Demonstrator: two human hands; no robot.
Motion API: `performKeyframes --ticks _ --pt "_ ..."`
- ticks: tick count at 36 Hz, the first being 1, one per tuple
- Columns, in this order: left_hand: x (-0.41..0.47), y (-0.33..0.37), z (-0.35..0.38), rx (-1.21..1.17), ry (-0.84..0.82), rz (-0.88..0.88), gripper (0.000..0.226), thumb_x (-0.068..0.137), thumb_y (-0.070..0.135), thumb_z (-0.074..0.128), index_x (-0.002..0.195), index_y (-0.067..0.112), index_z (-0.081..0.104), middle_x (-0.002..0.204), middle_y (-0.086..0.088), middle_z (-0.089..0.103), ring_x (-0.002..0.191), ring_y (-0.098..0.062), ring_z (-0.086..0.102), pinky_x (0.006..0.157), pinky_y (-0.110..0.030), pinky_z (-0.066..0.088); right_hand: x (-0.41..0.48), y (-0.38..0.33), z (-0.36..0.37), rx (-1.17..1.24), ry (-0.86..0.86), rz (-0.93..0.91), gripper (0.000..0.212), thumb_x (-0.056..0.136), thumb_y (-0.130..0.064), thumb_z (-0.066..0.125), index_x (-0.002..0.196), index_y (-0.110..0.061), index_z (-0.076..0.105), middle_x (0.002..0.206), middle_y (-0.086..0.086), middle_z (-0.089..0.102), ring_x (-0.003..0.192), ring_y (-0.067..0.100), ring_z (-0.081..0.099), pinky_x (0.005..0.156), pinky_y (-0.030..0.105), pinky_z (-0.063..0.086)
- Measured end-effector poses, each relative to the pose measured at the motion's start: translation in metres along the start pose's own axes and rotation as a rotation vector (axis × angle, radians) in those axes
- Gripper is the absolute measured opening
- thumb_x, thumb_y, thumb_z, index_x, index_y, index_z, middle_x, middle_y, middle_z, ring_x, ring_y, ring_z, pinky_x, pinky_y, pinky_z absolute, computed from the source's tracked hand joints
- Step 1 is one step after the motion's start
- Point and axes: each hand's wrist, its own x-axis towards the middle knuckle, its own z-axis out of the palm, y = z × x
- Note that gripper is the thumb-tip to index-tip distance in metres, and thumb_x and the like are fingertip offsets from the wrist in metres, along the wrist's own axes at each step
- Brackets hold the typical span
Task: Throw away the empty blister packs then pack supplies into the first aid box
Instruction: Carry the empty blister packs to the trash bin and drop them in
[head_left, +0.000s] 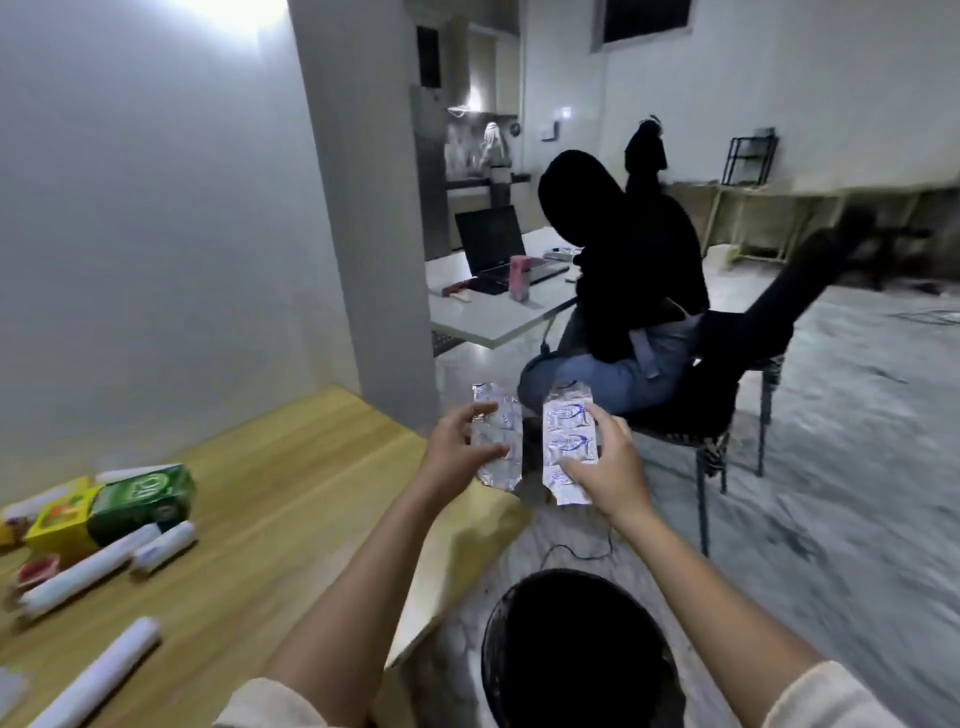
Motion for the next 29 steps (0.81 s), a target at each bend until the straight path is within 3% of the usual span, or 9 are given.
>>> performKeyframes --ticks 2,4,13,16,22,26,29 --pt "0.011 0.000 0.038 0.041 -0.076 0.016 0.054 0.078 0.002 0.078 0.129 0.009 0.061 0.127 -0.005 0.061 0.109 -0.017 0.057 0.086 -0.017 0.044 0.000 0.026 -0.017 -0.012 0.039 0.062 0.073 0.066 0.000 0.071 0.133 -0.008 0.045 0.124 0.017 0.050 0.113 0.033 0.054 0.101 0.037 0.042" --pt "0.019 -0.001 0.075 0.075 -0.162 0.031 0.055 0.078 0.005 0.078 0.130 0.010 0.060 0.132 -0.006 0.060 0.122 -0.019 0.056 0.093 -0.015 0.037 -0.002 0.050 -0.032 -0.033 0.079 0.123 0.072 0.067 0.001 0.071 0.134 -0.007 0.045 0.127 0.016 0.050 0.117 0.030 0.051 0.102 0.032 0.038" --pt "0.028 -0.045 0.196 0.195 -0.427 0.011 0.053 0.084 0.002 0.069 0.135 0.007 0.055 0.137 -0.012 0.054 0.131 -0.024 0.047 0.091 -0.011 0.027 -0.027 0.157 -0.055 -0.117 0.088 0.379 0.068 0.075 0.000 0.066 0.137 -0.009 0.041 0.136 0.014 0.045 0.125 0.027 0.045 0.100 0.026 0.034" --pt "0.022 -0.085 0.212 0.234 -0.469 -0.086 0.054 0.084 0.003 0.069 0.136 0.010 0.054 0.142 -0.011 0.050 0.134 -0.024 0.044 0.103 -0.022 0.031 -0.039 0.190 -0.043 -0.128 0.053 0.481 0.067 0.075 0.001 0.063 0.137 -0.008 0.040 0.138 0.015 0.044 0.127 0.028 0.044 0.103 0.028 0.033" --pt "-0.007 -0.169 0.219 0.313 -0.555 -0.275 0.055 0.083 0.004 0.071 0.136 0.009 0.055 0.140 -0.010 0.053 0.134 -0.024 0.046 0.103 -0.021 0.031 -0.070 0.245 0.001 -0.130 -0.093 0.654 0.066 0.077 -0.001 0.062 0.138 -0.010 0.039 0.137 0.013 0.042 0.128 0.025 0.043 0.096 0.020 0.031" --pt "-0.024 -0.214 0.211 0.348 -0.574 -0.395 0.051 0.083 0.000 0.068 0.132 0.005 0.057 0.133 -0.014 0.056 0.128 -0.027 0.051 0.087 -0.013 0.032 -0.086 0.265 0.029 -0.147 -0.200 0.720 0.066 0.076 0.001 0.061 0.137 -0.009 0.040 0.135 0.013 0.041 0.127 0.027 0.043 0.100 0.022 0.032" --pt "-0.029 -0.236 0.205 0.366 -0.582 -0.449 0.049 0.083 0.000 0.068 0.130 0.004 0.058 0.132 -0.015 0.055 0.126 -0.028 0.052 0.088 -0.016 0.034 -0.093 0.275 0.045 -0.165 -0.235 0.732 0.065 0.073 0.002 0.061 0.135 -0.009 0.043 0.131 0.016 0.045 0.123 0.029 0.047 0.101 0.024 0.034"
